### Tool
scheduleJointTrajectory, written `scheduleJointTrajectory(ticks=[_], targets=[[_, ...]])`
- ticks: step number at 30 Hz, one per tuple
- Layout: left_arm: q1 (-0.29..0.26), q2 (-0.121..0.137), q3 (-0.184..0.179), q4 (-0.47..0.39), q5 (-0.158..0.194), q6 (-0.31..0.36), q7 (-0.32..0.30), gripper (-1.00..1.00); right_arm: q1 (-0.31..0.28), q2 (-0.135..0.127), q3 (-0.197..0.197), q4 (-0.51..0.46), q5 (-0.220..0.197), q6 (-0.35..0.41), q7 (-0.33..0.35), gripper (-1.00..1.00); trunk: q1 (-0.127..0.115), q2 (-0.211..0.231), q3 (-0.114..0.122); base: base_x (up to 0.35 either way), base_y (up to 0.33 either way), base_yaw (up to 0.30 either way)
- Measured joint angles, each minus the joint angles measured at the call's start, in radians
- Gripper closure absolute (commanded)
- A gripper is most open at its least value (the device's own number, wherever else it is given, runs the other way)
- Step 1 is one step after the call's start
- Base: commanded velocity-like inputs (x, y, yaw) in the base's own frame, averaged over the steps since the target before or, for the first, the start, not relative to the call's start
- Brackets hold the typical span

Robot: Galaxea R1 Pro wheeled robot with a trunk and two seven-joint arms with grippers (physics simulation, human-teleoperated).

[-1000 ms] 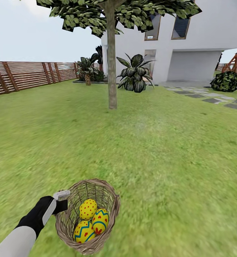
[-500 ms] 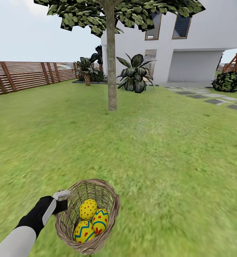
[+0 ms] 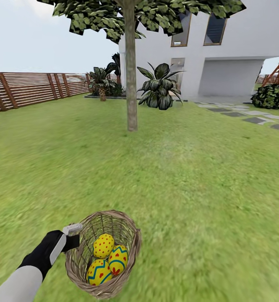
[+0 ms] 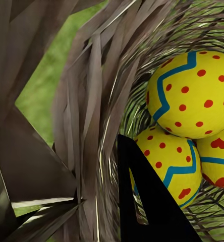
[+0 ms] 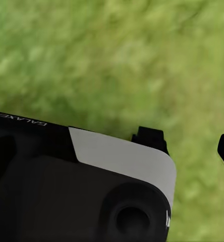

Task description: Take the three Easter eggs out of the wicker basket on the lawn in the garden, then place them on the lawn next to a single tree (choose any tree) so that all three eggs are next to the same tree and none are left in the basket.

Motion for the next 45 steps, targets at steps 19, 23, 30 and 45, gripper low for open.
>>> scheduleJointTrajectory(ticks=[19, 23, 30, 45], targets=[[0.000, 0.000, 0.001, 0.000, 0.000, 0.000, 0.000, 1.00, 0.000, 0.000, 0.000, 0.000, 0.000, 0.000, 0.000, -1.00, 0.000, 0.000, 0.000, 0.340, 0.000, 0.000], [0.000, 0.000, 0.001, 0.000, 0.000, 0.000, 0.000, 1.00, 0.000, -0.001, 0.000, 0.000, 0.001, -0.001, 0.000, -1.00, 0.000, 0.000, 0.000, 0.340, 0.000, 0.000], [0.000, 0.000, 0.000, 0.000, 0.000, 0.000, 0.000, 1.00, 0.000, 0.000, 0.000, 0.001, -0.001, 0.001, -0.001, -1.00, 0.000, 0.000, 0.000, 0.340, 0.000, 0.000], [0.000, 0.000, -0.001, 0.000, 0.000, 0.000, 0.000, 1.00, 0.000, 0.000, 0.000, 0.001, -0.001, 0.001, -0.001, -1.00, 0.000, 0.000, 0.000, 0.341, 0.000, 0.000]])
